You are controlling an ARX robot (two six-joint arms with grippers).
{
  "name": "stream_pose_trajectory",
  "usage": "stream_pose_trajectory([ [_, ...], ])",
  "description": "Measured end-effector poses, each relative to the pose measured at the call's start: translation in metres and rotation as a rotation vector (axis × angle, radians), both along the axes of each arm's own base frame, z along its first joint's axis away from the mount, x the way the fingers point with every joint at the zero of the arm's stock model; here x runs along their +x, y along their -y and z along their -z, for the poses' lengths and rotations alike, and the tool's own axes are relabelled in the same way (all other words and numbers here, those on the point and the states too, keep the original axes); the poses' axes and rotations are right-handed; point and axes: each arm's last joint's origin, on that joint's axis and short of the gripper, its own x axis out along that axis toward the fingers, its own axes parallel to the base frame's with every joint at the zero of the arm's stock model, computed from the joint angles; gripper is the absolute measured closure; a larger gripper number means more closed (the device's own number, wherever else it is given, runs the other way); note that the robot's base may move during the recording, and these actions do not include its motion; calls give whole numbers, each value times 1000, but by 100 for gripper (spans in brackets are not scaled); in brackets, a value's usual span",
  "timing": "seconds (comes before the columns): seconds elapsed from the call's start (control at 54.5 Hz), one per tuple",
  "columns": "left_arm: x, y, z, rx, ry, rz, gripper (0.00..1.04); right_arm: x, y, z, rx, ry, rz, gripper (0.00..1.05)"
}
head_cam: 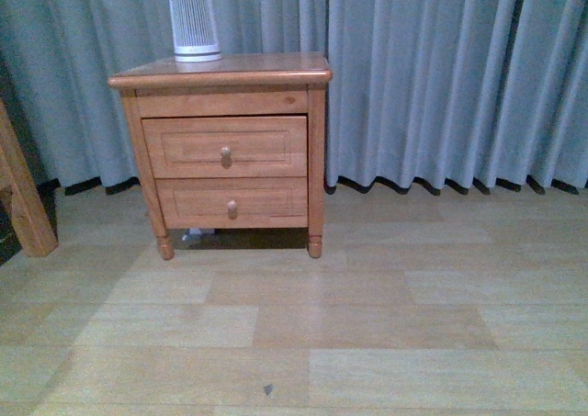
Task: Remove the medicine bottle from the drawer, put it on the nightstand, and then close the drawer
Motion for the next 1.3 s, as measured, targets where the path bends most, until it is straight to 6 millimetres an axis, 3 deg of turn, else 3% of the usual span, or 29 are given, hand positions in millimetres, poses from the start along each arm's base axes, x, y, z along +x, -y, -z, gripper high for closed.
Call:
stream_pose_trajectory([
  [1.303,0,0,0,0,0,-1,6,0,0,0,0,0,-1,7],
])
